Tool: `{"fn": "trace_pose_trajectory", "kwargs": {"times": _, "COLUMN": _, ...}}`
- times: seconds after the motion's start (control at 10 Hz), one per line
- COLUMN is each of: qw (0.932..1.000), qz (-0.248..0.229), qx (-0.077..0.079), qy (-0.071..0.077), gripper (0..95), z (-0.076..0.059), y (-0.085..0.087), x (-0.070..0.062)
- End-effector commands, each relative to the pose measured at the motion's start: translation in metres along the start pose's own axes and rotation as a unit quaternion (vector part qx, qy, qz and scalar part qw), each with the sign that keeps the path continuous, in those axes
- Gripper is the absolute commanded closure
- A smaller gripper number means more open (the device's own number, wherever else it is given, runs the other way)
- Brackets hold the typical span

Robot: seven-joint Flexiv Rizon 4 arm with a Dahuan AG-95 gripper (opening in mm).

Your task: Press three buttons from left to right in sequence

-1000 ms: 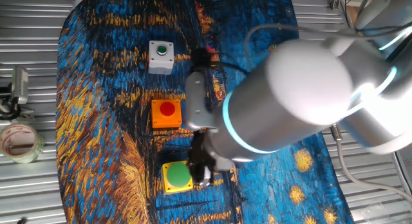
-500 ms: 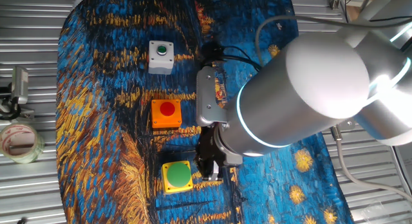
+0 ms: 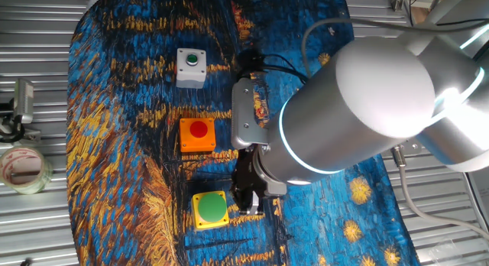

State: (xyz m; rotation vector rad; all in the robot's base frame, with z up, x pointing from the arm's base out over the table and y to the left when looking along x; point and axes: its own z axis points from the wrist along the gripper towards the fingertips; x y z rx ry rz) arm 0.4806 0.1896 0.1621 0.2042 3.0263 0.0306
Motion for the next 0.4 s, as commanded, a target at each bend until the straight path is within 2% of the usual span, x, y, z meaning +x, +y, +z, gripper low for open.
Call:
{"fn": "trace_pose_trajectory", "kwargs": {"times": 0.1, "qw": 1.0, "qz": -0.004, "qx": -0.004, "qy": 0.001, "gripper": 95.0, "z": -0.0001, "y": 0.0001, "x": 0.0007}}
{"fn": "trace_pose_trajectory", "kwargs": {"times": 0.4, "qw": 0.9999, "qz": -0.012, "qx": -0.005, "qy": 0.009, "gripper": 95.0, "z": -0.0019, "y": 0.0003, "x": 0.0011}}
